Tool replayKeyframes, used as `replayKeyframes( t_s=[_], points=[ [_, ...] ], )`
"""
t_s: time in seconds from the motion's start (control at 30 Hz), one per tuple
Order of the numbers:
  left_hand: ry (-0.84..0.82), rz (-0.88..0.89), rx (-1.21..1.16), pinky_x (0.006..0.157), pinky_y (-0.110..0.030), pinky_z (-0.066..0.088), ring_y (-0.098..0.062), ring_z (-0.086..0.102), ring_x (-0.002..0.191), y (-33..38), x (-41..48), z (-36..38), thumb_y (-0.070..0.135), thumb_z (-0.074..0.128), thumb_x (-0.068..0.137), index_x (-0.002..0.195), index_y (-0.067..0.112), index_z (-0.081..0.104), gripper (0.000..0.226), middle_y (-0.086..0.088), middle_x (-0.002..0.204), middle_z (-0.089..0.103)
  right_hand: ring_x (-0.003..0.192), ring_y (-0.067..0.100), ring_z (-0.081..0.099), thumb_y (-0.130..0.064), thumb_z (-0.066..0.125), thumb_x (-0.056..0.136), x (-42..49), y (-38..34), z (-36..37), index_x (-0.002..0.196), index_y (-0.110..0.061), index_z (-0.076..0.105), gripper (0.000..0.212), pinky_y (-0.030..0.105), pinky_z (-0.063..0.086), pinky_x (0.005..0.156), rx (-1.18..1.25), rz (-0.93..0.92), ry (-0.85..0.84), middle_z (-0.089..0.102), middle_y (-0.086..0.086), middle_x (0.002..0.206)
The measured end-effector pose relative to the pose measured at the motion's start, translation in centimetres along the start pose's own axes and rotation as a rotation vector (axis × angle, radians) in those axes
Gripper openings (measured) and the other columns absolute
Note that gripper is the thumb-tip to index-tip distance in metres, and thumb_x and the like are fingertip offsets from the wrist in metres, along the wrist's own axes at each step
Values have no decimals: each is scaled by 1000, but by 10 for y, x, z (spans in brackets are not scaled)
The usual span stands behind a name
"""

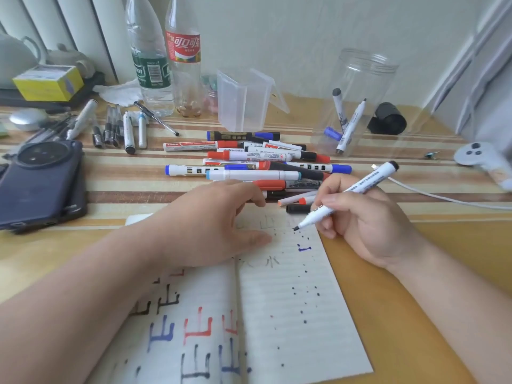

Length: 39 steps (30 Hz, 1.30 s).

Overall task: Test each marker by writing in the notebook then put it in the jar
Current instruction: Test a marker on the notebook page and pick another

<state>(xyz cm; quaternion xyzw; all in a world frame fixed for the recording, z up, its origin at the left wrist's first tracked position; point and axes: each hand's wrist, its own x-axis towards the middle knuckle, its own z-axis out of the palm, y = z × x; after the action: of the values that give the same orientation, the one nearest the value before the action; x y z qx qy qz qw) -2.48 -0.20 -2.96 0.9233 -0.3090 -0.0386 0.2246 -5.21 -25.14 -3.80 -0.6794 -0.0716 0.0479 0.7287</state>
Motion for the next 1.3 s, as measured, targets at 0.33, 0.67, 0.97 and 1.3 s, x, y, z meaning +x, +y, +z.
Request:
replayKeyframes(
  t_s=[0.33, 0.67, 0.97, 1.3],
  points=[
    [-166, 84, 150, 90, -24, 31, -3, 34, 103, 14, -5, 3, 99, 57, 44, 119, 54, 47, 88, 24, 99, 36, 74, 35, 73, -7, 68, 84, -30, -9, 5, 95, 3, 65, 15, 37, 56, 50, -288, 89, -217, 72, 22, 80],
    [-215, 98, 162, 90, -17, 28, -1, 32, 103, 13, -2, 3, 100, 55, 46, 121, 57, 43, 88, 26, 100, 36, 38, 19, 51, -19, 71, 79, -28, -8, 10, 73, -11, 60, 14, 29, 41, 39, -441, 85, -101, 61, 10, 55],
    [-209, 96, 172, 88, -16, 28, -1, 32, 101, 13, -2, 3, 100, 55, 46, 120, 56, 44, 87, 26, 99, 37, 44, 14, 54, -15, 70, 78, -28, -7, 12, 77, -4, 60, 15, 27, 40, 40, -429, 45, -54, 61, 9, 55],
    [-210, 93, 191, 91, -12, 25, -2, 31, 100, 13, -1, 4, 100, 54, 46, 121, 56, 43, 87, 26, 98, 37, 42, 10, 50, 2, 70, 87, -28, -8, 14, 77, -2, 58, 17, 18, 38, 43, -502, 71, -68, 58, 3, 52]
  ],
)
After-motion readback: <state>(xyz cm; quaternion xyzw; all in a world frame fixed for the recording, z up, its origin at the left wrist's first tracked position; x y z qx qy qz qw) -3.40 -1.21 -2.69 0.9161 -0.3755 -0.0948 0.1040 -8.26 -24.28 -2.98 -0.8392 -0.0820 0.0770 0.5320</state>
